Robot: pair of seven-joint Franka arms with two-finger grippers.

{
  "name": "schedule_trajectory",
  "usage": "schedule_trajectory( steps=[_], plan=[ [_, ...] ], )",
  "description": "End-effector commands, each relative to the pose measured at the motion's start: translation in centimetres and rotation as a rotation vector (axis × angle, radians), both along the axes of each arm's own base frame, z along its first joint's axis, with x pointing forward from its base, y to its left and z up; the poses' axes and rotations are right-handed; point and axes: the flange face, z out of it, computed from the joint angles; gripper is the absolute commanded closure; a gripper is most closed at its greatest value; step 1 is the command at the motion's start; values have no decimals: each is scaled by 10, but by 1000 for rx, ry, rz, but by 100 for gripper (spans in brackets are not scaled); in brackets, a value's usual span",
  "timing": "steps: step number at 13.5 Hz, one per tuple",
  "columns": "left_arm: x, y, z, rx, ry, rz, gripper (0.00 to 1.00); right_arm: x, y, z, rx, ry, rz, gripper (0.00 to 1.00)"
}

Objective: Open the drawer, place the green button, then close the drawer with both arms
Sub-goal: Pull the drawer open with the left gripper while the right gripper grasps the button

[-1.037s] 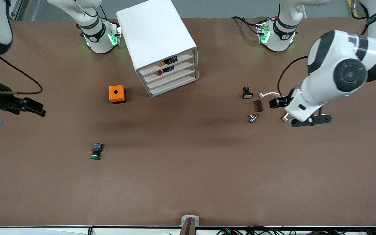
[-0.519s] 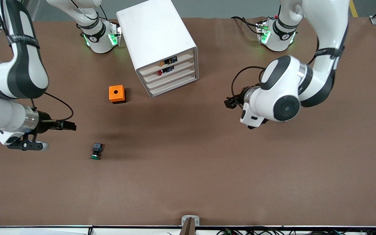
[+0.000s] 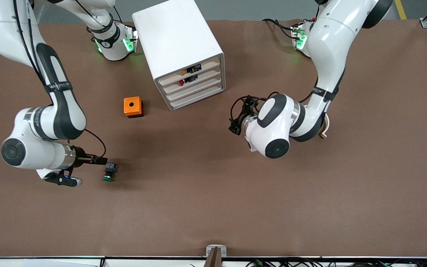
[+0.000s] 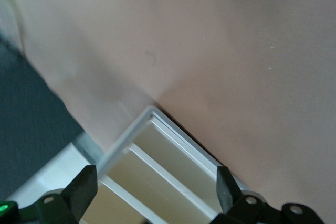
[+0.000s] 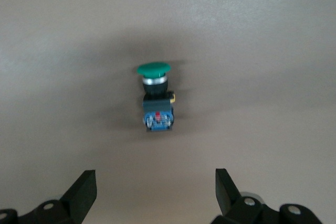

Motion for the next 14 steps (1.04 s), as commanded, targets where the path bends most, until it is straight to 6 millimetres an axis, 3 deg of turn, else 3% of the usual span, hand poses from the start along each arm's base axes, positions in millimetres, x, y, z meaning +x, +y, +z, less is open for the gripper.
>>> schedule_trajectory(
  steps=[1, 6, 7, 8, 10, 12, 14],
  plan=[
    [-1, -13, -41, 101, 167, 182, 0, 7, 3, -38, 3, -12, -73, 0],
    [-52, -55, -103, 245, 380, 237, 1, 9, 4, -83, 3, -32, -94, 1],
    [-63, -61, -110, 249, 407, 222, 1, 9, 4, -85, 3, -27, -94, 6],
    [-71, -68, -111, 248, 425, 205, 1, 8, 4, -87, 0, -18, -96, 30],
    [-82, -74, -115, 242, 469, 187, 5, 8, 6, -85, -4, -14, -114, 67],
    [-92, -81, -120, 247, 487, 175, 9, 8, 3, -86, -4, -12, -114, 90],
    [-104, -88, -134, 257, 518, 169, 15, 5, 6, -84, -4, 24, -114, 99]
  ],
)
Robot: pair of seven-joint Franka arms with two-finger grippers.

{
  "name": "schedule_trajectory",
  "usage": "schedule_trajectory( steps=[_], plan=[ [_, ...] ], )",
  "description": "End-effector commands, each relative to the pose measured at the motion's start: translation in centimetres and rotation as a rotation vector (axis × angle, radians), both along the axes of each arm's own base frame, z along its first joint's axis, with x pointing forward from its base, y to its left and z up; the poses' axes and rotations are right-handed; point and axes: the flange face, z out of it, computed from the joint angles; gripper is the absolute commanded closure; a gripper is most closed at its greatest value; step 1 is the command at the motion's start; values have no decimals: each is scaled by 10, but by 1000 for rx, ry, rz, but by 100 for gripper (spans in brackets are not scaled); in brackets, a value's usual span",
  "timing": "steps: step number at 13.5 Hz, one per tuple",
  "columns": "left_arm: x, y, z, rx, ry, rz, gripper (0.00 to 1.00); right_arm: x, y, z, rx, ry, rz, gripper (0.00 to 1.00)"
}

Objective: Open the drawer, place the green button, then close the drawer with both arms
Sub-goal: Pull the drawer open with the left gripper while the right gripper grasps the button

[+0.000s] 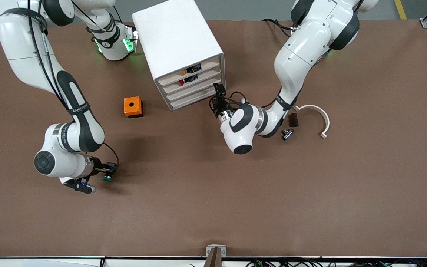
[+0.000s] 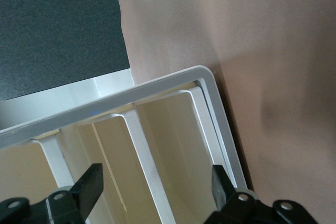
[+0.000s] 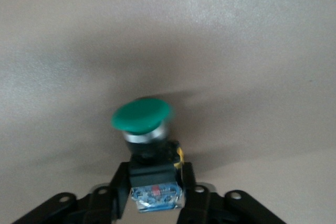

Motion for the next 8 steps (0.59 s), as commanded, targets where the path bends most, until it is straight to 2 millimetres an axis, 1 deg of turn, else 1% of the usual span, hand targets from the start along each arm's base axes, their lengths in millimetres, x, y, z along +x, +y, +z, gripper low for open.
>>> schedule_trajectory(
  steps=[1, 3, 4, 6, 8],
  plan=[
    [-11, -11, -14, 6, 57, 8, 19, 1, 4, 6, 5, 26, -26, 99],
    [-28, -22, -19, 8, 72, -22, 22, 7, 4, 17, 3, 14, -50, 99],
    [-33, -23, -19, 8, 91, -39, 26, 8, 6, 21, 1, 24, -69, 99],
    [-48, -30, -18, 2, 128, -78, 37, 11, 7, 31, -3, 33, -122, 99],
    [-52, -31, -18, 0, 138, -91, 54, 15, 14, 46, 7, 43, -173, 99]
  ],
)
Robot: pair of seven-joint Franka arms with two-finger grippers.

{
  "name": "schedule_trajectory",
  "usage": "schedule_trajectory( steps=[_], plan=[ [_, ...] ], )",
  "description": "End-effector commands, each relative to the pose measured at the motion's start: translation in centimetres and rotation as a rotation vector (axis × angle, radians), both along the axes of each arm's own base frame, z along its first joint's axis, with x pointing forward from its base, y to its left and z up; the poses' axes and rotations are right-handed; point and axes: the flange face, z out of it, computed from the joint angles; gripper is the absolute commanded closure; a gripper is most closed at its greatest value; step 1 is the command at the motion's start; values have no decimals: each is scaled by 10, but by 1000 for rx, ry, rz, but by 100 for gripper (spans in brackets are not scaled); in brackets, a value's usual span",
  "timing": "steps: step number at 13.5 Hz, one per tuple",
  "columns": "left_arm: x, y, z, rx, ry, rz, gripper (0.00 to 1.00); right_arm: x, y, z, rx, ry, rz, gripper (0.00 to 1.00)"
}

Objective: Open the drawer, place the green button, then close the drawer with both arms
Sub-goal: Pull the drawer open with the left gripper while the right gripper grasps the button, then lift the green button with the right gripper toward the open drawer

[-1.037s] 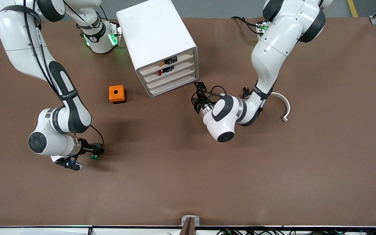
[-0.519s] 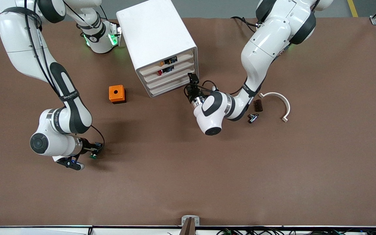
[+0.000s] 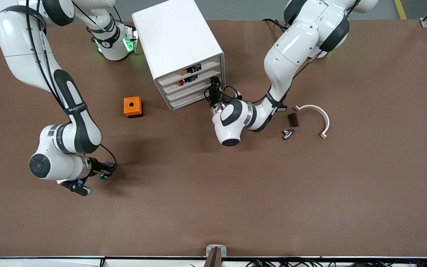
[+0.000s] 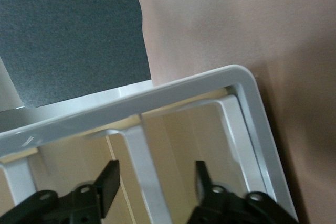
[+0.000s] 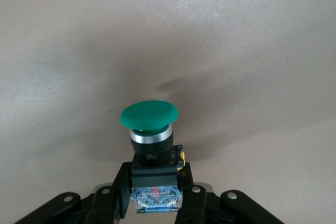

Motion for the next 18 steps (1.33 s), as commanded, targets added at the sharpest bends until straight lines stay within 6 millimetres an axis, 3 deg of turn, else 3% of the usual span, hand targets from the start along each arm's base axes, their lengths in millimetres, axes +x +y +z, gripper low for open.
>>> schedule_trajectory(
  steps=[1, 5, 7, 10, 14, 16, 18],
  plan=[
    [-3, -5, 2, -12, 32, -10, 64, 4, 13, 26, 10, 28, -84, 100],
    [3, 2, -5, -14, 32, 1, 83, 2, 54, 52, -23, 53, -178, 99],
    [10, 7, -10, -7, 48, 36, 85, -2, 79, 76, -42, 44, -257, 99],
    [22, 18, -12, -11, 52, 65, 85, -16, 108, 89, -44, 107, -284, 100],
    [47, 36, -9, -27, 55, 131, 84, -30, 126, 117, 18, 169, -385, 100],
    [62, 47, -8, -33, 40, 166, 84, -45, 156, 134, -9, 171, -439, 100],
    [81, 62, -8, -37, 18, 216, 83, -60, 178, 135, -31, 182, -479, 100]
  ],
)
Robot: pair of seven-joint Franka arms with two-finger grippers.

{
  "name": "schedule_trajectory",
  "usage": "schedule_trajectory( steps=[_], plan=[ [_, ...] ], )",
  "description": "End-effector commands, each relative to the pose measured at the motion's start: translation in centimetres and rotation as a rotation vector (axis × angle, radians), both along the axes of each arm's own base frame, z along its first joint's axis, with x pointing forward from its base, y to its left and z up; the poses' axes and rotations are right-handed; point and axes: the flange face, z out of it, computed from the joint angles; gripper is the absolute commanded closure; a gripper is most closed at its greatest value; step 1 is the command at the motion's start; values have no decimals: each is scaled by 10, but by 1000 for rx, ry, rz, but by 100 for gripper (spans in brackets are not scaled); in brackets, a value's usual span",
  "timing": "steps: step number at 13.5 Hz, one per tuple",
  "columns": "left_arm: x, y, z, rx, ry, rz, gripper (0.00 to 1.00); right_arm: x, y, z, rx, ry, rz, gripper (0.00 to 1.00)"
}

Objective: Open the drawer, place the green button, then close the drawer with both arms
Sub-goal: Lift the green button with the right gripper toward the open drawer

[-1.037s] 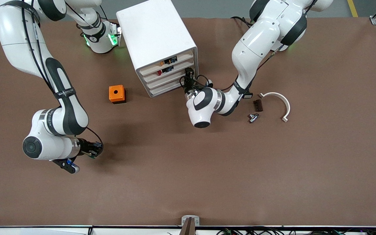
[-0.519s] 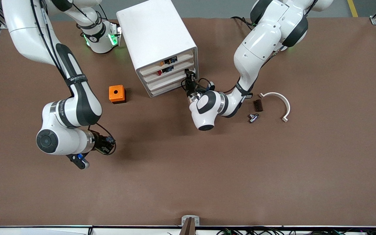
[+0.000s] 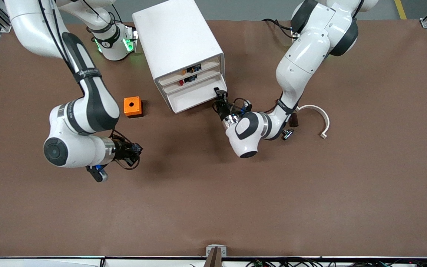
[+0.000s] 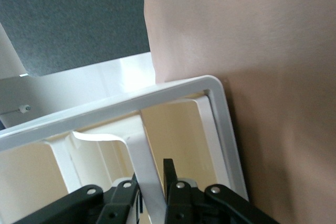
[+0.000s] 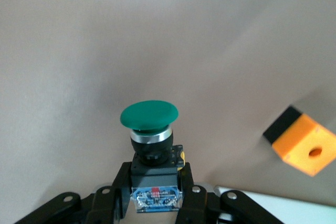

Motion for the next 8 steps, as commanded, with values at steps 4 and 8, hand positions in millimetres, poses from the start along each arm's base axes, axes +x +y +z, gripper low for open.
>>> schedule_trajectory(
  steps=[4, 8],
  plan=[
    [37, 21, 6, -33, -26, 90, 81, -57, 61, 15, -19, 23, -134, 99],
    [53, 34, 10, -38, -37, 121, 78, -101, 122, -1, -53, -4, -206, 99]
  ],
)
